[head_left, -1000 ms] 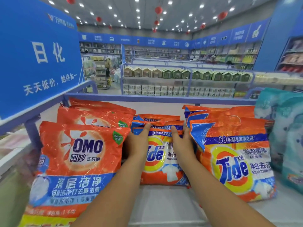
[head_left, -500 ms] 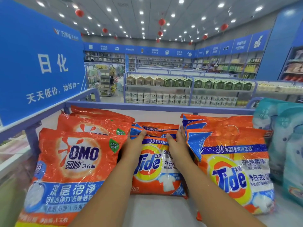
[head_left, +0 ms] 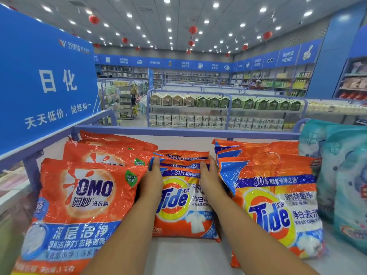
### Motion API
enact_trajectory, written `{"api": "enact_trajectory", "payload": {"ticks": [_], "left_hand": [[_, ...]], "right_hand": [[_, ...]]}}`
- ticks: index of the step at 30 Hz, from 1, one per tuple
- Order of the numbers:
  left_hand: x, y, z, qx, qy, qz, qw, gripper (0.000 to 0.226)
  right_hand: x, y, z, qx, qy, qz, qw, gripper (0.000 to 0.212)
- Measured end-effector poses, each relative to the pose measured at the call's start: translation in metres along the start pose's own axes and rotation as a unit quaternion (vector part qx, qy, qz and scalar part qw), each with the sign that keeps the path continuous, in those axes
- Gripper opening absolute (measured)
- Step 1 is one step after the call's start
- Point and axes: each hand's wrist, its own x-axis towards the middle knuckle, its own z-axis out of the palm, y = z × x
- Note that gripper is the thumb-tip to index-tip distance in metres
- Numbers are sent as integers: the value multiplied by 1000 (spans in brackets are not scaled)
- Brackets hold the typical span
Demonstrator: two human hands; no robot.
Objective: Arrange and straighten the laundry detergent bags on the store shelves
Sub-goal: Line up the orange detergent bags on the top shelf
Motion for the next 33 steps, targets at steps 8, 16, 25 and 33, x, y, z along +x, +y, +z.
{"api": "enact_trajectory", "payload": {"ticks": [8, 16, 25, 33], "left_hand": [[-41, -50, -10, 310, -15, 197, 930, 86], [-34, -56, -13, 345, -97, 132, 924, 76], [-101, -47, -164, 198, 81, 407, 888, 30], [-44, -75, -228, 480, 87, 302, 819, 63]], "right_hand": [[-39, 39, 6, -137, 81, -141, 977, 81], [-18, 49, 3, -142, 55, -67, 986, 72], [-134, 20, 54, -203, -32, -165, 965, 63], [-181, 28, 142, -297, -164, -224, 914, 82]]}}
